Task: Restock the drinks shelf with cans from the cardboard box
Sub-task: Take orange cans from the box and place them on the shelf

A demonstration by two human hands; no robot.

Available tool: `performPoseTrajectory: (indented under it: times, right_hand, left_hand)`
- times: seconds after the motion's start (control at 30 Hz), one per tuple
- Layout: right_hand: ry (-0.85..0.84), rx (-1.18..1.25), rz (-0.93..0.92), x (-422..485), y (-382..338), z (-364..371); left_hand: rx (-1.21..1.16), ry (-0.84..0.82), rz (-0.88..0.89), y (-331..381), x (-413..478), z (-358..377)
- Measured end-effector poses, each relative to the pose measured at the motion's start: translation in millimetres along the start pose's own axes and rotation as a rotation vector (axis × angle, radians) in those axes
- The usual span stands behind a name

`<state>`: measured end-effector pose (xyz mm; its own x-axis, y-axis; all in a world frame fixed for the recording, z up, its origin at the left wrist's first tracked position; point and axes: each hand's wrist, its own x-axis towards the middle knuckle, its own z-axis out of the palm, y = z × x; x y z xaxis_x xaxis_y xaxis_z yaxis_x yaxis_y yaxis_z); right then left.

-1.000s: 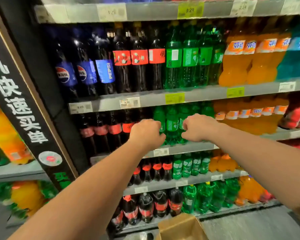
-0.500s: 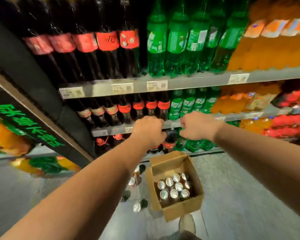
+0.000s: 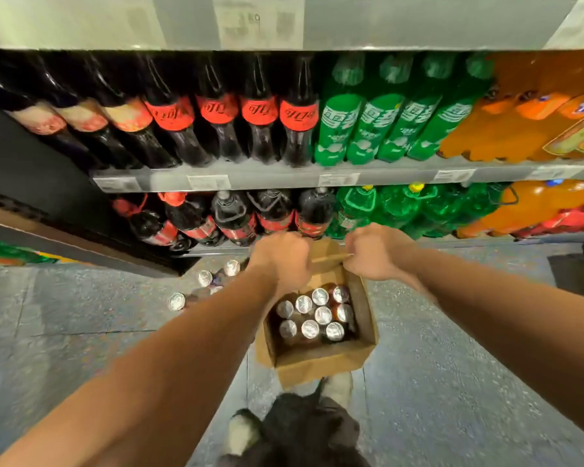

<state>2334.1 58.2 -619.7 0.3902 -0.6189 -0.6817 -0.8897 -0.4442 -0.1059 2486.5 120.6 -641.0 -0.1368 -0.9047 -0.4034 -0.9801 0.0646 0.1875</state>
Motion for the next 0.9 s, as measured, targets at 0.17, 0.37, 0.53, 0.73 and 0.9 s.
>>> performPoseTrajectory:
  times: [0.17,0.37,0.53,0.73,0.9]
  right_hand:
    - [-0.014,-0.081,-0.005,63.8,25.8,89.4]
    - [-0.124,-0.261,-0.090,149.3,50.5,211.9]
    - [-0.084,-0.411,-0.072,201.1,66.9,271.9]
    - [-0.063,-0.571,-0.191,238.4,84.4,298.5]
    - [-0.071,-0.619,-0.237,258.9,91.5,318.0]
  left_hand:
    - [-0.054,-0.109,-0.057,-2.5,41.0,103.9]
    - [-0.132,-0.183,0.027,-17.4,86.3,248.5]
    - [-0.223,-0.156,-0.064,-24.8,116.4,332.4]
    - [-0.156,0.042,0.316,24.1,123.6,383.5]
    - [-0.019,0.019,0.401,50.5,134.3,413.3]
